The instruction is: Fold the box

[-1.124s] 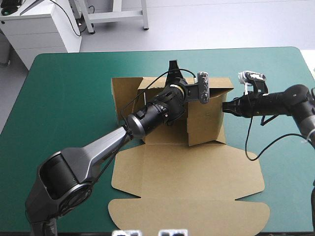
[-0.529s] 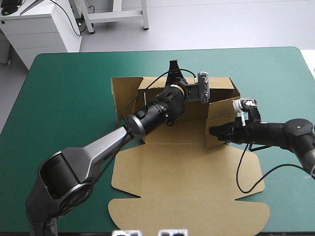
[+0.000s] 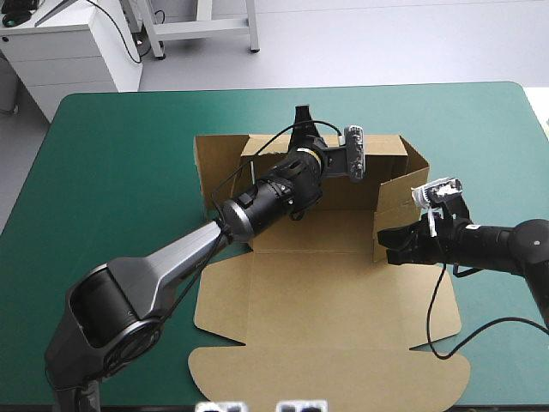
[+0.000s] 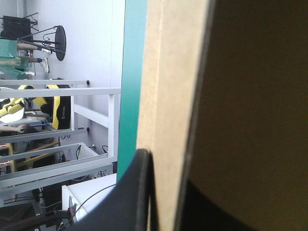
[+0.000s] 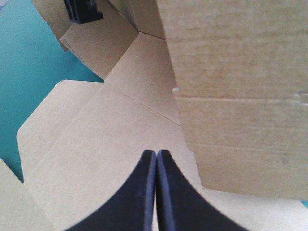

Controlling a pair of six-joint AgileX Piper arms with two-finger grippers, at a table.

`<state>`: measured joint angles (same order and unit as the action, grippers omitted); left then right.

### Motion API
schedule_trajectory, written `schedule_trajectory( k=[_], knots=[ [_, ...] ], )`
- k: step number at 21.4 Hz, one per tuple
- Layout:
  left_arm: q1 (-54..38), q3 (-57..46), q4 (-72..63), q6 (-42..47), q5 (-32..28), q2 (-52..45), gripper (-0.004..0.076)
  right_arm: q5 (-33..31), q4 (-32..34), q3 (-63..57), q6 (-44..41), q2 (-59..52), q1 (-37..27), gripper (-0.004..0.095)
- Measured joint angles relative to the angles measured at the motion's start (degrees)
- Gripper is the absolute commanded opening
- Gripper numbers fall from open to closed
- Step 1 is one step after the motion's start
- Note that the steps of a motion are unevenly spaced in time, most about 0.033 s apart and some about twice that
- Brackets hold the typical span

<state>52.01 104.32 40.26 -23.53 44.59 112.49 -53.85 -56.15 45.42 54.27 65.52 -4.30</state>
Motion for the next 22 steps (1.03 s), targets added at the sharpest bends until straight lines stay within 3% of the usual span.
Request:
schedule_trajectory(
  k=[10, 15, 18, 22],
  knots=[
    [0.0, 0.0, 0.0, 0.0, 0.0, 0.1, -0.0008, 10.1, 3.9, 0.7, -6.2, 0.0, 0.0, -0.0014],
    [0.0, 0.0, 0.0, 0.0, 0.0, 0.1, -0.0008, 16.4, 6.1, 10.7, -10.9, 0.0, 0.0, -0.0014],
    [0.0, 0.0, 0.5, 0.3, -0.1, 0.5, -0.0008, 22.1, 12.5, 15.4, -17.1, 0.1, 0.0, -0.0014],
    [-0.1, 0.1, 2.2, 2.0, -0.5, 1.8, -0.0008, 24.2, 21.6, 17.1, -27.4, 3.9, 0.0, -0.0014]
  ],
)
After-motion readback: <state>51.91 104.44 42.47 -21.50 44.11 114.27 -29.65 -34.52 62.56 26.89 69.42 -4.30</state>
